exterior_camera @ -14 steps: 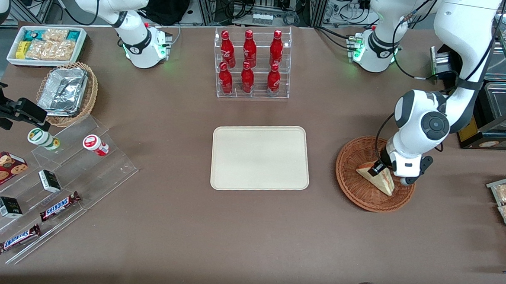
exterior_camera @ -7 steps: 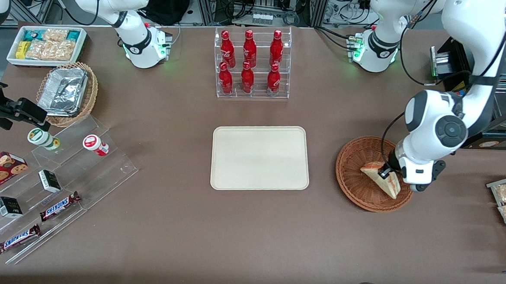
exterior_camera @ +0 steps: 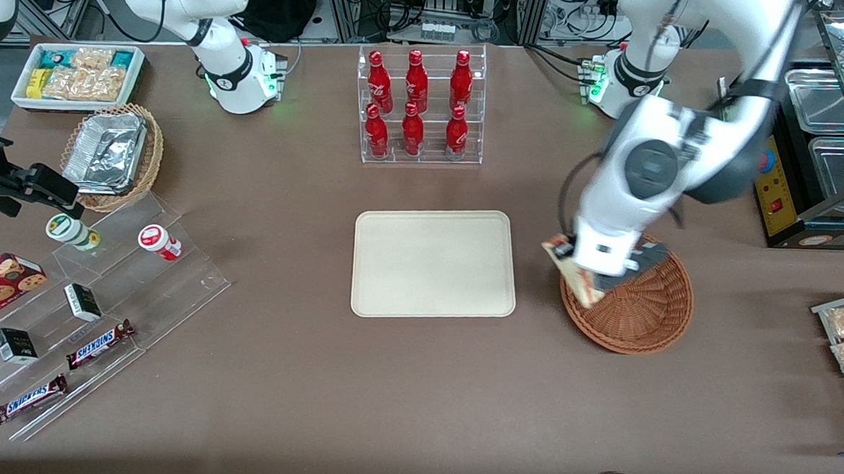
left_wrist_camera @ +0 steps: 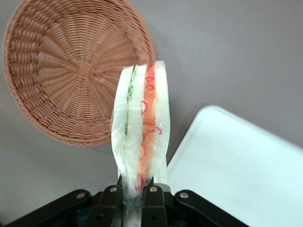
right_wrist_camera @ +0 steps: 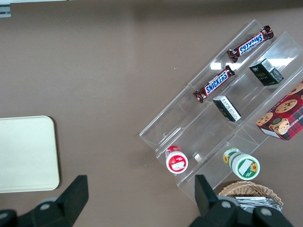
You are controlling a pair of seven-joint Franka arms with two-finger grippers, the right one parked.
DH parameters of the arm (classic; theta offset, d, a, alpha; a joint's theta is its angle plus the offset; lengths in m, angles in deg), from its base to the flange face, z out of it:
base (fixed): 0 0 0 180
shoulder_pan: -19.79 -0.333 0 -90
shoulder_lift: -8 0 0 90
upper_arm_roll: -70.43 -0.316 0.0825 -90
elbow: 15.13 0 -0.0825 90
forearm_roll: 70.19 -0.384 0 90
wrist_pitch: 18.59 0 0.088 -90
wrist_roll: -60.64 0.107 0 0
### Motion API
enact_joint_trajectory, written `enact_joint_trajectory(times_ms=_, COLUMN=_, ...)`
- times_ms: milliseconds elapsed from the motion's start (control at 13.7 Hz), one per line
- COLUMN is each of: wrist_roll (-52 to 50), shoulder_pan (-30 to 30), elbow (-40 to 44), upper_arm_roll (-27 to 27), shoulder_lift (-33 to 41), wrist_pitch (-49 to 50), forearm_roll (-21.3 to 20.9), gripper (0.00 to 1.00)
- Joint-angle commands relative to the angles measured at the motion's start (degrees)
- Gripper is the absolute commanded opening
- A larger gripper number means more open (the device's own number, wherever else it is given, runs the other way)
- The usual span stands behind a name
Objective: Place sandwich from basket to tray
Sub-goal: 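Close the left gripper on the sandwich and lift it, then carry the sandwich with the left gripper over the cream tray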
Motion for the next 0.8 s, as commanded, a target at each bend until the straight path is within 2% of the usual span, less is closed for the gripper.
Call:
enact_joint_trajectory(times_ms=0, wrist_roll=-0.79, shoulder_pan=6.58, elbow=2.31, upper_arm_roll=-0.69, shoulder_lift=-3.92, wrist_pitch=-0.04, forearm_roll=-3.93, gripper=0.07)
enact_joint_trajectory(times_ms=366, wrist_roll=-1.93, shoulder_pan=15.29, elbow=4.07, upper_arm_roll=-0.6, shoulder_lift=-10.95, wrist_pitch=-10.57, forearm_roll=-1.57, gripper=0.07)
enact_joint_trajectory(times_ms=732, wrist_roll=-2.12, shoulder_pan=18.21, elbow=4.07, upper_arm_roll=-0.6, shoulder_lift=-17.11, wrist_pitch=-20.6, forearm_roll=-1.65, gripper=0.07)
